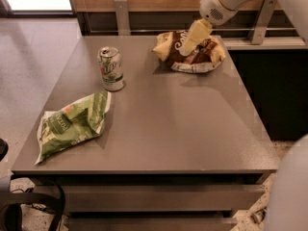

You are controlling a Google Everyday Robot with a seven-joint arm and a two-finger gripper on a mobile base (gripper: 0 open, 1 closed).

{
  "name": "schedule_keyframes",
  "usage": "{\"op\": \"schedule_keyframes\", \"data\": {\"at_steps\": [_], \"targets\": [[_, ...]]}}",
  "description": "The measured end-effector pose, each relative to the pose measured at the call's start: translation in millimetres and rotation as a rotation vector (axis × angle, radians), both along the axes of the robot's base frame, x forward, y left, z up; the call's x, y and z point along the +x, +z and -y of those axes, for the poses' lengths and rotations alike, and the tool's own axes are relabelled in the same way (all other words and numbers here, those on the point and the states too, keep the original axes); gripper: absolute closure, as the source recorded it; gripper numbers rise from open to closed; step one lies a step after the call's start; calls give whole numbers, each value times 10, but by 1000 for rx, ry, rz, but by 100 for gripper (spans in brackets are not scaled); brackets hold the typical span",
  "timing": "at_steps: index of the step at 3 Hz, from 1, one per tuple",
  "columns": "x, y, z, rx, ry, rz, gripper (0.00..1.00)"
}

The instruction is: Move brown chip bag near green jalapeno chip bag

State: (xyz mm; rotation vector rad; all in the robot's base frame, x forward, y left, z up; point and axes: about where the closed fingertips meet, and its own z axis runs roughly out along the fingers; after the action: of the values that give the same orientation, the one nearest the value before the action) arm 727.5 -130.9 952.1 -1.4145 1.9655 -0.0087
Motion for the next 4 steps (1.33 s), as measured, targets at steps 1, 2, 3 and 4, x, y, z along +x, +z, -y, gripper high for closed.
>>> {"op": "schedule_keyframes", "data": {"at_steps": [1, 2, 3, 4], "targets": [[337, -610, -158, 32, 22, -114, 0], [475, -1004, -188, 52, 15, -192, 0], [498, -1141, -203, 54, 14, -216, 12], [503, -1180, -226, 53, 17, -222, 36]]}}
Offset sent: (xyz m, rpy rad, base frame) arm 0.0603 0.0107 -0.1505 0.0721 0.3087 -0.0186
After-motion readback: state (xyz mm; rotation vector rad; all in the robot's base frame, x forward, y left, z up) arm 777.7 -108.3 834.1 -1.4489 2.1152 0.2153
